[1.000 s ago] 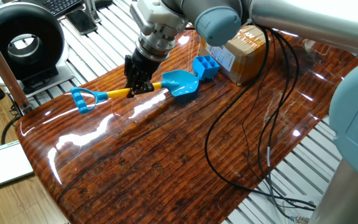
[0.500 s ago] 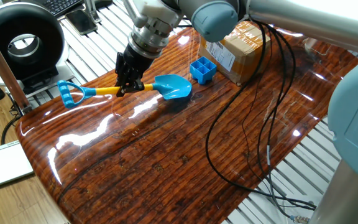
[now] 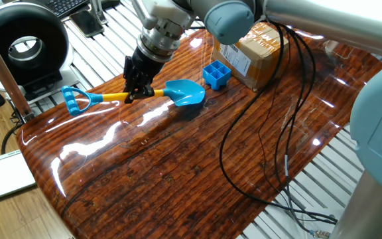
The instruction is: Use a shovel to scoop up an object
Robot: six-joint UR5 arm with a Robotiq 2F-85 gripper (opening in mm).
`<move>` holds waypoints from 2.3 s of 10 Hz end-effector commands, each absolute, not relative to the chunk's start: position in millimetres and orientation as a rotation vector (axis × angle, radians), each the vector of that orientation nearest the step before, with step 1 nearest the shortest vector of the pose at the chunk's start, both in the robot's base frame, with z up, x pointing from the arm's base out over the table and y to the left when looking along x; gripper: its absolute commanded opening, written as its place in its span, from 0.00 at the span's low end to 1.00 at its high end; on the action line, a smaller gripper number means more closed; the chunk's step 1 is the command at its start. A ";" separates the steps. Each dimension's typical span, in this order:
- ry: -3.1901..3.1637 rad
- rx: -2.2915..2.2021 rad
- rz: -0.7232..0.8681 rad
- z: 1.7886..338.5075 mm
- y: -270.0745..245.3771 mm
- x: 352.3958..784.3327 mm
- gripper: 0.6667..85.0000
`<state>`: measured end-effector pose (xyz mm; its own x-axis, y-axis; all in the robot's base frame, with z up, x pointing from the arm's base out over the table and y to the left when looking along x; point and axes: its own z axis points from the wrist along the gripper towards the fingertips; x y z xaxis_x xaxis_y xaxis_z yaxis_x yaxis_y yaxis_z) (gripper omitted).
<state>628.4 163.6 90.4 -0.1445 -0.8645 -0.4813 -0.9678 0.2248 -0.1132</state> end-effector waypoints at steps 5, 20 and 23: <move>2.020 -1.710 0.318 82.3 146.4 627.9 0.01; 2.035 -1.740 0.264 72.9 126.5 626.1 0.01; 2.017 -1.760 0.257 68.3 116.1 625.8 0.01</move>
<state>624.4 125.3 70.1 -0.0980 -0.8922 -0.4409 -0.9740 0.1769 -0.1414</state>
